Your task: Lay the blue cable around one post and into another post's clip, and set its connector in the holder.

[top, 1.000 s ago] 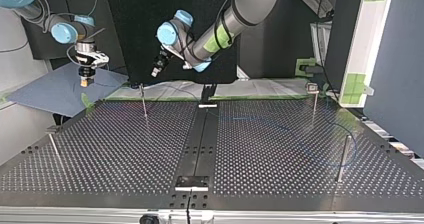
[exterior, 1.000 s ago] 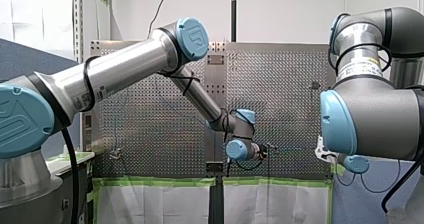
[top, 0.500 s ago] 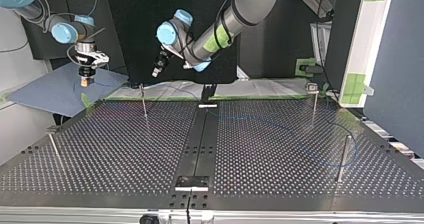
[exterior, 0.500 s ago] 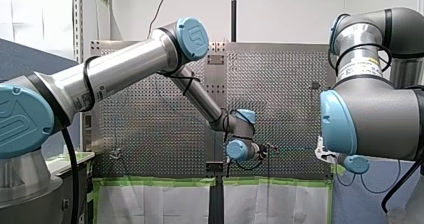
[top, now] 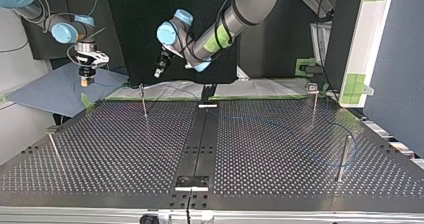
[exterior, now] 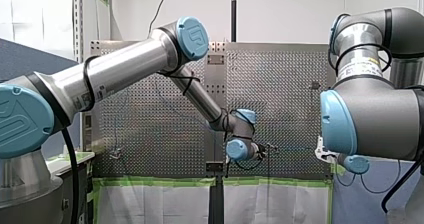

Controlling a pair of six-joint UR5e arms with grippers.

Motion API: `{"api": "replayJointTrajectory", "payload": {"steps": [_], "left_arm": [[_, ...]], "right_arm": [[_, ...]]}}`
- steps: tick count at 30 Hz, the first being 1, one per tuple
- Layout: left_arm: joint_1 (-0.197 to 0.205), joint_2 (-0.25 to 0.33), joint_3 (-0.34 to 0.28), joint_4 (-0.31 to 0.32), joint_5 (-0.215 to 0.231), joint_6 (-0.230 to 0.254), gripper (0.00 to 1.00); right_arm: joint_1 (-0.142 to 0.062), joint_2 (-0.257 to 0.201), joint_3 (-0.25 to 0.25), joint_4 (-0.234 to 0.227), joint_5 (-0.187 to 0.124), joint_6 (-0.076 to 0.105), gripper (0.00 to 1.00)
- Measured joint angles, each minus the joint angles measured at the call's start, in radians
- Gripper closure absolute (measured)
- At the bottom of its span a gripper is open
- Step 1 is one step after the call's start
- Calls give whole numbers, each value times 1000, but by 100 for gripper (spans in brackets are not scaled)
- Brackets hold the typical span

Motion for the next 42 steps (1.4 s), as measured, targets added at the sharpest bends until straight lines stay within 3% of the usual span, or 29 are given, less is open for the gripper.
{"api": "replayJointTrajectory", "payload": {"steps": [7, 20, 24, 33, 42], "left_arm": [[11, 51, -50, 25, -46, -26, 0], [49, 163, -161, 135, -149, -135, 0], [87, 203, -201, 176, -133, -172, 0], [163, 279, -277, 251, -71, -202, 0], [206, 353, -351, 325, -103, -170, 0]], "right_arm": [[-1, 1, 0, 2, 0, 4, 100], [1, 1, 0, 22, 1, 18, 100], [3, 1, 0, 22, 1, 27, 100], [9, 3, 0, 18, -9, 43, 100], [11, 3, 0, 13, -13, 46, 100]]}}
